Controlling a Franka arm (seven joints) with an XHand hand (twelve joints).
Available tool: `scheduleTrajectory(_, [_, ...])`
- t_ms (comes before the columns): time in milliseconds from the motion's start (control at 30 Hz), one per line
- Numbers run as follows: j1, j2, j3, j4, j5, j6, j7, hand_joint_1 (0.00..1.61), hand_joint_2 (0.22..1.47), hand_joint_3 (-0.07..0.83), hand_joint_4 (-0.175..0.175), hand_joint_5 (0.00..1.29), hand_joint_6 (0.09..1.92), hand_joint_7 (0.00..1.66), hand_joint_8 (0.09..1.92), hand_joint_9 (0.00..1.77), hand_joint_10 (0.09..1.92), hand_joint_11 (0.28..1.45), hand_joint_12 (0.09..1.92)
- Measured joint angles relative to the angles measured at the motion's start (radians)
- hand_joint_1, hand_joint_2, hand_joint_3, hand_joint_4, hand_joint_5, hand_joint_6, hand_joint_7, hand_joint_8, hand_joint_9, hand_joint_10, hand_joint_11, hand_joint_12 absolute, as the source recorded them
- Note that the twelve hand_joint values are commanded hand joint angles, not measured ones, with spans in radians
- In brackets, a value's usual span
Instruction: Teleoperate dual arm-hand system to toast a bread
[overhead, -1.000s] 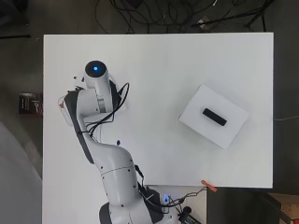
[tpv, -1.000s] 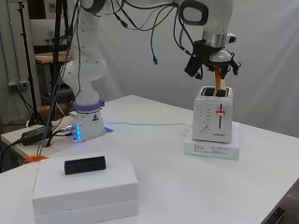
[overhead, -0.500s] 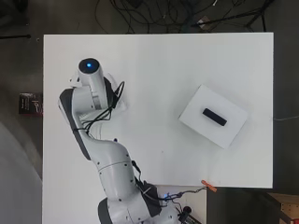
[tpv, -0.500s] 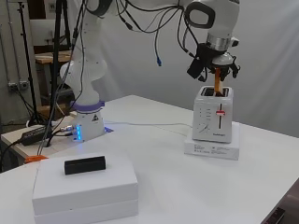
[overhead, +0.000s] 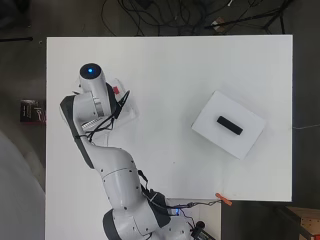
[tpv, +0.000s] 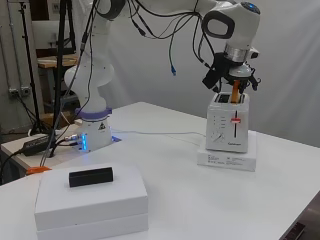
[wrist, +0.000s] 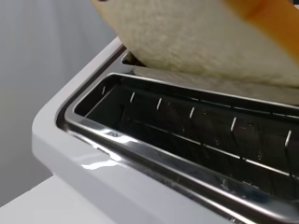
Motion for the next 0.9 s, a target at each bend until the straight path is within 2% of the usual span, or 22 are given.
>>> scheduleTrajectory(100, [0.005,-0.004,0.007,-0.011,0.011,0.020,0.017,1.23,1.16,-0.001,-0.165,0.74,1.22,1.07,0.98,1.35,0.09,0.74,0.23])
scheduleTrajectory(200, [0.004,-0.004,0.008,-0.011,0.013,0.026,0.015,1.23,1.16,-0.001,-0.142,0.75,1.22,1.08,0.95,1.35,0.09,0.75,0.20])
scheduleTrajectory(300, [0.001,-0.001,0.010,-0.011,0.025,0.074,0.012,1.23,1.16,0.000,-0.137,0.74,1.25,1.08,0.93,1.35,0.09,0.76,0.17])
scheduleTrajectory(433, [-0.016,-0.012,0.013,-0.056,0.116,0.099,0.033,1.21,1.17,-0.001,-0.117,0.72,1.36,1.07,0.86,1.30,0.09,0.74,0.09])
scheduleTrajectory(467, [-0.019,-0.024,0.013,-0.081,0.135,0.112,0.044,1.02,1.20,0.002,-0.050,0.67,1.01,1.03,0.62,1.25,0.09,0.72,0.09])
scheduleTrajectory(500, [-0.020,-0.036,0.013,-0.105,0.143,0.123,0.054,0.72,1.15,-0.006,-0.027,0.50,0.61,0.91,0.37,1.10,0.09,0.64,0.09])
scheduleTrajectory(533, [-0.022,-0.045,0.013,-0.125,0.144,0.127,0.059,0.46,1.05,-0.013,-0.027,0.34,0.33,0.73,0.19,0.90,0.09,0.56,0.09])
scheduleTrajectory(567, [-0.025,-0.046,0.017,-0.137,0.143,0.118,0.064,0.29,0.98,-0.011,-0.036,0.28,0.17,0.63,0.10,0.76,0.09,0.50,0.09])
scheduleTrajectory(600, [-0.029,-0.040,0.019,-0.135,0.142,0.100,0.069,0.20,0.96,-0.005,-0.044,0.27,0.09,0.58,0.09,0.70,0.09,0.47,0.09])
scheduleTrajectory(667, [-0.039,-0.011,0.021,-0.096,0.139,0.055,0.079,0.12,0.93,0.000,-0.061,0.26,0.09,0.54,0.09,0.63,0.09,0.44,0.09])
scheduleTrajectory(767, [-0.047,0.012,0.019,-0.007,0.139,0.029,0.099,0.14,0.95,0.004,-0.076,0.30,0.09,0.52,0.09,0.61,0.09,0.43,0.09])
scheduleTrajectory(900, [-0.058,-0.026,0.014,0.014,0.148,0.041,0.140,0.21,0.97,0.004,-0.062,0.34,0.09,0.52,0.09,0.60,0.09,0.43,0.09])
